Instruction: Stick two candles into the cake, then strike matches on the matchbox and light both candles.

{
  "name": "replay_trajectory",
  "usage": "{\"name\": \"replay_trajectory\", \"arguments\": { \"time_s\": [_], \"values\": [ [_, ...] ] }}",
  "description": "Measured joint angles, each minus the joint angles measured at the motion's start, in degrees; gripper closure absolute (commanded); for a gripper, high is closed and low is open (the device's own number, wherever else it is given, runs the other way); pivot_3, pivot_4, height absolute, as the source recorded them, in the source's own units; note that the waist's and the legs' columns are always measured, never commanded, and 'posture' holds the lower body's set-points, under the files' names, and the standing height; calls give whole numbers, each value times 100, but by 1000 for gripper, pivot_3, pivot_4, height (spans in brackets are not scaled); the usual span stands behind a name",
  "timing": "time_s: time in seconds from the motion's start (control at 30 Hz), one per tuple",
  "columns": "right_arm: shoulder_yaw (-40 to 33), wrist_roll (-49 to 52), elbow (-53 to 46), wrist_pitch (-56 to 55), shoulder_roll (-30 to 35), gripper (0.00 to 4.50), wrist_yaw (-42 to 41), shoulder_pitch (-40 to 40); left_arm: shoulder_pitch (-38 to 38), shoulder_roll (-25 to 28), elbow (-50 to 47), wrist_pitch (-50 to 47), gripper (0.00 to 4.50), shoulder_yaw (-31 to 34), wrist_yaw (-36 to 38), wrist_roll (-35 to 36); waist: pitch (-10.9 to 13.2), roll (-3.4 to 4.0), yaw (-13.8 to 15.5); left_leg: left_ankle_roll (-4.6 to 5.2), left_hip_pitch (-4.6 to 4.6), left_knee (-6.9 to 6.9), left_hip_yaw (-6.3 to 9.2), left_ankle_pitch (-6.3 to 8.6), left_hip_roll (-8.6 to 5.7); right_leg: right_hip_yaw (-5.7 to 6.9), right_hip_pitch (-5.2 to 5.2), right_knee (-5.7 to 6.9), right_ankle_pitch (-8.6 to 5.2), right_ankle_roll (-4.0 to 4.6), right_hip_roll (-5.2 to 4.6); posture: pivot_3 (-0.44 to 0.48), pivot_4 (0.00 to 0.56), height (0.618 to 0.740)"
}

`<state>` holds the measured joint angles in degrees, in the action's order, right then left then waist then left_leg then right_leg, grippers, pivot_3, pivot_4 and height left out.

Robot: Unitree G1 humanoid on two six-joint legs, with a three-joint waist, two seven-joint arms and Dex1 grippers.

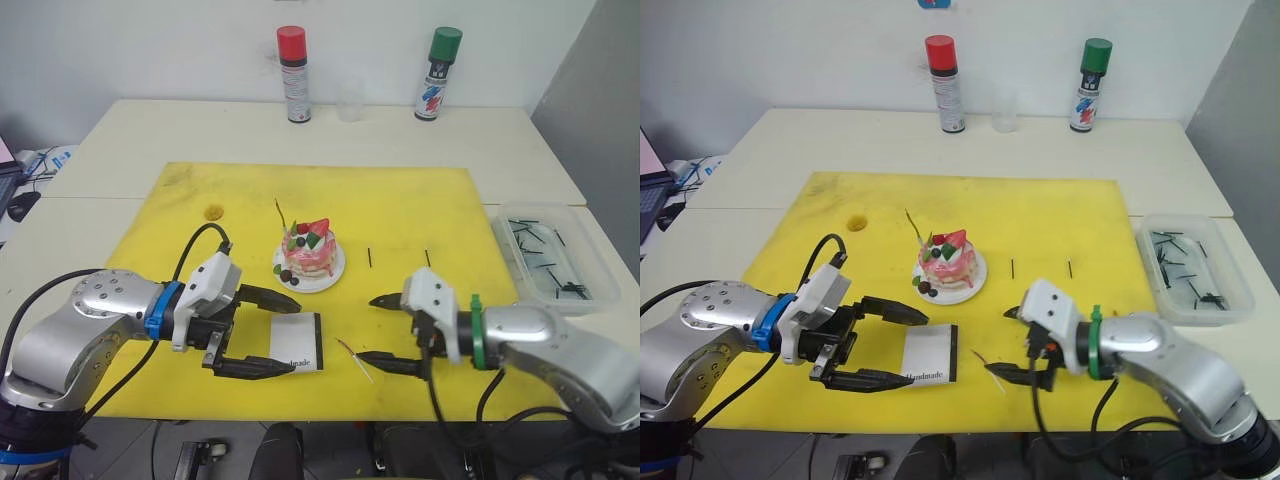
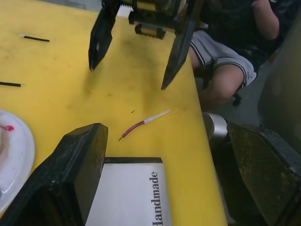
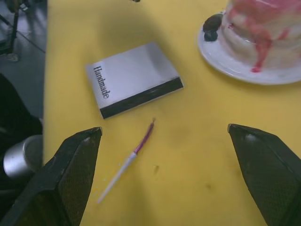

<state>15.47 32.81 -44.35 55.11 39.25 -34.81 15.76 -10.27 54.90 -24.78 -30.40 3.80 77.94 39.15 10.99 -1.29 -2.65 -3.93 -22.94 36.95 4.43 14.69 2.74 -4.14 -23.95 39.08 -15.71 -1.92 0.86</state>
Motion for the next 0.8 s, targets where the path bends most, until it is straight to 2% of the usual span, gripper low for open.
{"name": "replay_trajectory", "arguments": {
  "time_s": [0.23, 0.47, 0.6, 0.8],
  "values": [
    [178, -125, -298, 462, -212, 0, 653, -451, 549, 179, -155, 73, 25, 373, 61, 122, 0, 0, -6, 0, 0, -1, 0, 0, 2, 1, 0, -2, -2, 1, 0, 0, 150, 740],
    [388, -252, -416, 689, -158, 0, 898, -728, 413, 177, -224, 243, 25, 276, 296, 134, 0, 0, -5, 0, 4, 2, 0, 0, 1, 1, 5, -2, 0, -1, 0, 0, 150, 740],
    [395, -308, -394, 702, -210, 894, 1000, -723, 351, 178, -168, 348, 0, 167, 426, 74, 0, 0, -12, 0, 5, 1, 0, 0, 1, 1, 5, -2, 0, -1, 0, 0, 150, 740],
    [385, -332, -394, 859, -215, 2968, 1023, -711, 296, 174, -165, 355, 0, 50, 401, 48, -1, -1, -15, 0, 4, 0, 0, 0, 1, 2, 5, -2, -1, 0, 0, 0, 150, 740]
  ]
}}
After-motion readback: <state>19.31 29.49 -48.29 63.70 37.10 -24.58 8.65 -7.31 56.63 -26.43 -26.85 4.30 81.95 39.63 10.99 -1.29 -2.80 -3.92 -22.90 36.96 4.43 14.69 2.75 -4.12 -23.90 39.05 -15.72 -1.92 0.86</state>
